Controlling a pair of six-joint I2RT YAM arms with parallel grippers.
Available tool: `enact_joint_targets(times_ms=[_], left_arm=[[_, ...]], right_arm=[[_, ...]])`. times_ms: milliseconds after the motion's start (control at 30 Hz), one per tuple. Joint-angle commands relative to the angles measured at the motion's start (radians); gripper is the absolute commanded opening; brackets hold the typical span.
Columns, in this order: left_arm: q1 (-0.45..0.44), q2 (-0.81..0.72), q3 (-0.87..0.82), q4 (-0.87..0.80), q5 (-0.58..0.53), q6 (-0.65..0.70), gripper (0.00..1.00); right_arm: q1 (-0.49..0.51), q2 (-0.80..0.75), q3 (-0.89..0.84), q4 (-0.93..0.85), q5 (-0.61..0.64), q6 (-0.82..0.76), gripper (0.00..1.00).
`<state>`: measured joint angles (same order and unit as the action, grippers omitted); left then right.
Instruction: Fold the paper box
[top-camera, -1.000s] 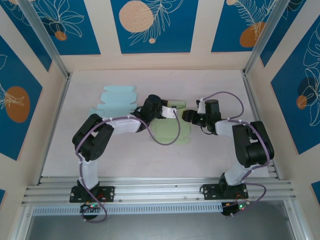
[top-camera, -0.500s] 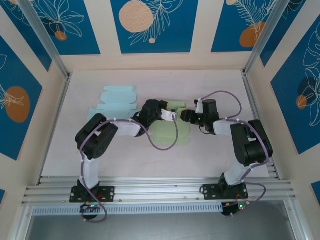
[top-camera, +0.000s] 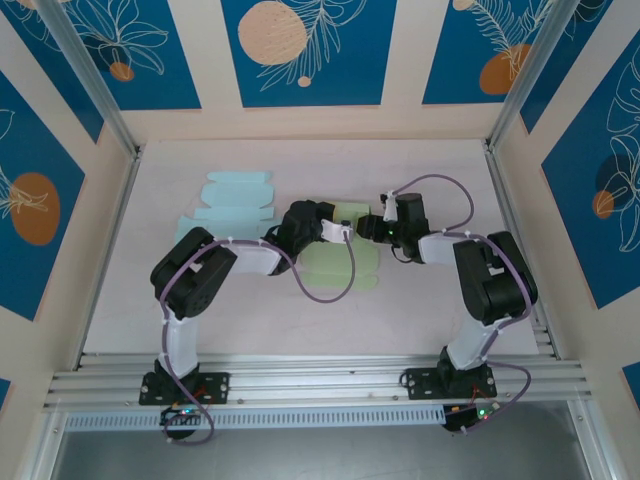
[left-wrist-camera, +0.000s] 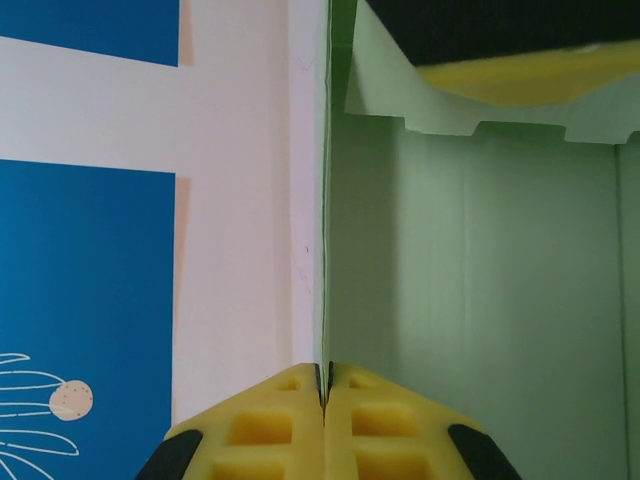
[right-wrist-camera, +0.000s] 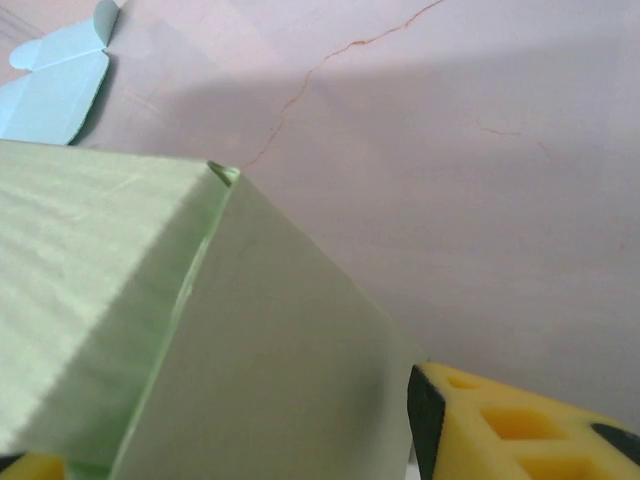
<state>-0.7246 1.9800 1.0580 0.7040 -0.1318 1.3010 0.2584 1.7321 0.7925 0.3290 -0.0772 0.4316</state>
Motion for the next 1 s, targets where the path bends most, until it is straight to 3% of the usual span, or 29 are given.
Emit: enact_joint_targets(times_ms=[0, 167, 367, 467, 567, 767, 867, 967], left_arm=[[-0.003, 0.026, -0.029, -0.047, 0.049, -0.014, 0.0], [-0.004, 0.018, -0.032, -0.047, 0.046, -0.027, 0.0], [-0.005, -0.011, -0.018, -0.059, 0.031, -0.106, 0.01], [-0.014, -0.045, 0.003, -0.067, -0.018, -0.211, 0.17], [-0.016, -0.118, 0.024, -0.125, -0.034, -0.366, 0.24], [-0.011, -0.281, 0.098, -0.22, -0.127, -0.747, 0.71], [-0.005, -0.344, 0.155, -0.325, -0.228, -0.948, 0.96], [0.02, -0.398, 0.194, -0.516, -0.326, -1.212, 1.0]], right_arm=[[0.02, 0.019, 0.03, 0.003, 0.115, -0.02, 0.45], [0.057, 0.031, 0.043, -0.008, 0.234, -0.042, 0.32], [0.09, 0.058, 0.068, -0.015, 0.317, -0.05, 0.08], [0.106, 0.066, 0.07, -0.012, 0.349, -0.061, 0.02], [0.124, 0.057, 0.072, -0.017, 0.388, -0.093, 0.0], [0.158, -0.003, 0.073, -0.051, 0.438, -0.149, 0.0], [0.162, -0.036, 0.068, -0.074, 0.444, -0.148, 0.0], [0.169, -0.076, 0.043, -0.079, 0.438, -0.148, 0.0]])
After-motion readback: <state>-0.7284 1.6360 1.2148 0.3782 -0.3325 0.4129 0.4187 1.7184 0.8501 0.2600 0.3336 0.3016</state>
